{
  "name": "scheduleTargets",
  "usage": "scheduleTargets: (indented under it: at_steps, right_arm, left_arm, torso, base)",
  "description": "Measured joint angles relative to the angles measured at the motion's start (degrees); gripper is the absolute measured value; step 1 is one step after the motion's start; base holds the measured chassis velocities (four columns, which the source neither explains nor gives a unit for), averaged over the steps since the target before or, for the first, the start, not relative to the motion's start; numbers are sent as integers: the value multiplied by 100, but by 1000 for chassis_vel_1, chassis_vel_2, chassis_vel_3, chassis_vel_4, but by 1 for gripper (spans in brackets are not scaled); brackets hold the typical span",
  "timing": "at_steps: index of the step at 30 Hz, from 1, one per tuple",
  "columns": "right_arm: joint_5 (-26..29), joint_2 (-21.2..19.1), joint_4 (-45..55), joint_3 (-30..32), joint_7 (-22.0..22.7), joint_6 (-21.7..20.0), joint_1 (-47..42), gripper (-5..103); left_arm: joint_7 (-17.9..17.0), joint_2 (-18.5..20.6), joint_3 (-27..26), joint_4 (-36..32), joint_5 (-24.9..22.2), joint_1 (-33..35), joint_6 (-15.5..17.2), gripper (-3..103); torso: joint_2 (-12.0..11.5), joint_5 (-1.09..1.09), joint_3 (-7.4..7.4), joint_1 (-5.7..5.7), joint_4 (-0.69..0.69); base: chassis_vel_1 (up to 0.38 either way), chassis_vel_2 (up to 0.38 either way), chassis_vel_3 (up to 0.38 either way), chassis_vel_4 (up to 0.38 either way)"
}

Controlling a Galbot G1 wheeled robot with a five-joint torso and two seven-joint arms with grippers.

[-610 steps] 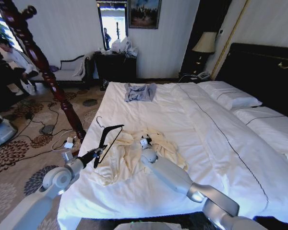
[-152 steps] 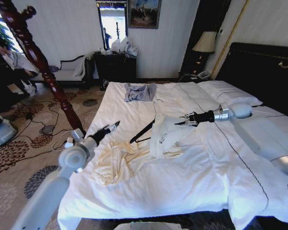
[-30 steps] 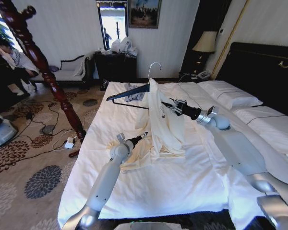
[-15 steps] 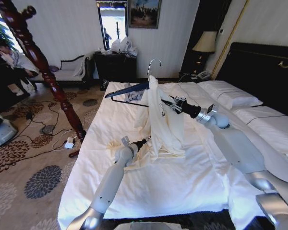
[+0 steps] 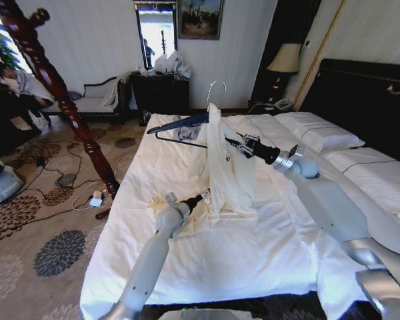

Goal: Pick up the clothes from the bed and hang them on the clothes hanger.

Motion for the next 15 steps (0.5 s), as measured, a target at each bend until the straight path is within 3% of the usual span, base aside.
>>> scheduleTargets:
  at_steps: [15]
  right_arm:
    - [87,-2,78,-93,-1,-21,114,23]
  left_arm:
    - [16,-459,38,632,-60,-275,-196,94]
  torso:
    - [0,1,0,1,-2]
  base:
    - [0,0,0,0]
